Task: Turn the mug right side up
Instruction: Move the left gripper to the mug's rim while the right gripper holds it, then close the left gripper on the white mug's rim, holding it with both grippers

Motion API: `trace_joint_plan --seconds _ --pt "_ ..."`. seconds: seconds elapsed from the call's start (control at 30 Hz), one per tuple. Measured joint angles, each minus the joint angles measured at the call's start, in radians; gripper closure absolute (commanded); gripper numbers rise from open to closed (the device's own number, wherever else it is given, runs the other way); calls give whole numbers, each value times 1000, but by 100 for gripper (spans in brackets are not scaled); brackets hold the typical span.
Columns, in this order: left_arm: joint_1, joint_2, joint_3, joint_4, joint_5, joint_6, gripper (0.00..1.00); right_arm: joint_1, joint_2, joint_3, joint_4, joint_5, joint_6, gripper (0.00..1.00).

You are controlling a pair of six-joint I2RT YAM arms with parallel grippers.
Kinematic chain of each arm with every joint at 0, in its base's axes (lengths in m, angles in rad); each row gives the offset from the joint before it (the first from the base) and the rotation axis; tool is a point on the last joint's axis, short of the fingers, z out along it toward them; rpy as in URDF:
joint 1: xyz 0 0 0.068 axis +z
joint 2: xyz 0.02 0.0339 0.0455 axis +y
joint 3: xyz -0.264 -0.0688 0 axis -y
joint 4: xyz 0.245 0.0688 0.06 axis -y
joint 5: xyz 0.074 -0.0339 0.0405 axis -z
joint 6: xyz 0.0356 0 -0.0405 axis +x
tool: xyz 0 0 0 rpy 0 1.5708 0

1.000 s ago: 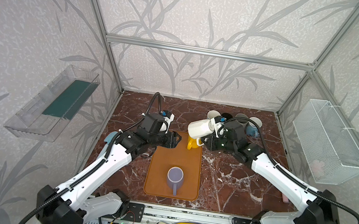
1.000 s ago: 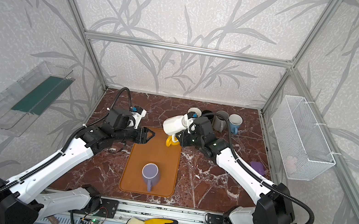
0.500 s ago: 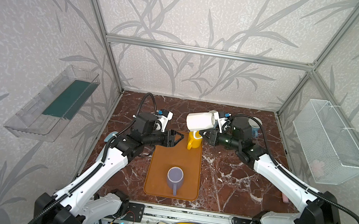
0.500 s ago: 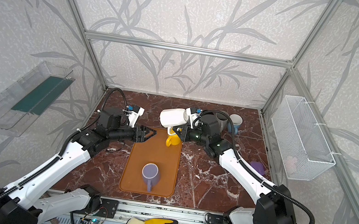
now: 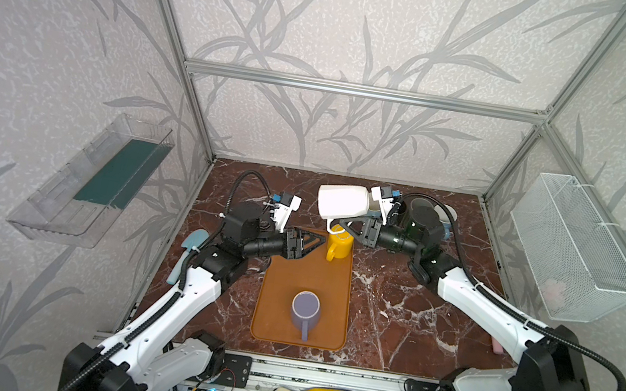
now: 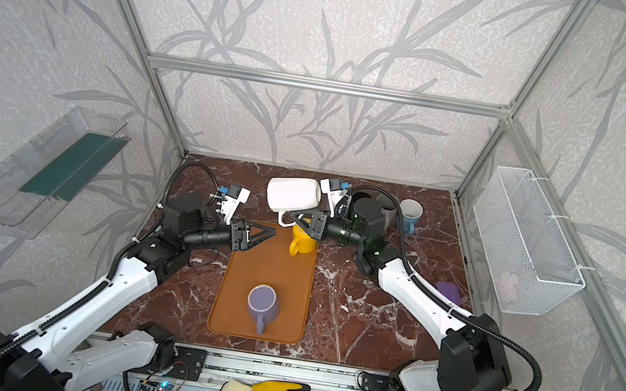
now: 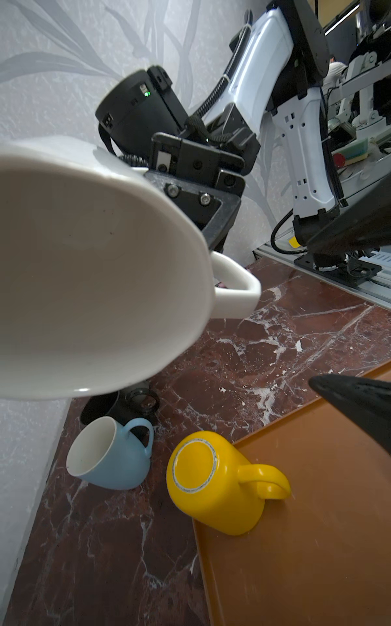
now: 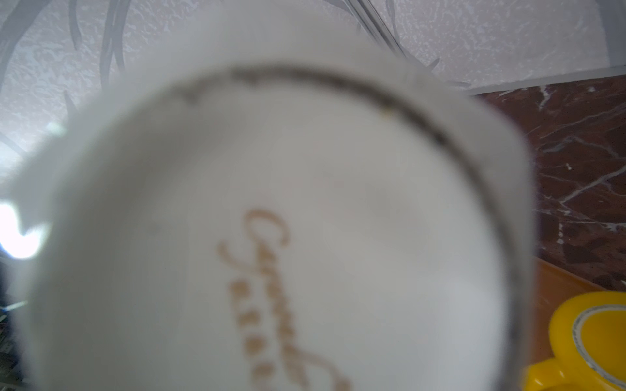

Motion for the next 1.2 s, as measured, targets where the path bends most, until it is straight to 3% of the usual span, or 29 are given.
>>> trace_joint_plan --seconds 0.47,1.2 --pt "2 -47 -50 206 39 -84 44 26 18 -25 200 -71 85 100" --pt "4 -47 -105 462 53 -215 55 81 18 -34 280 -85 100 100"
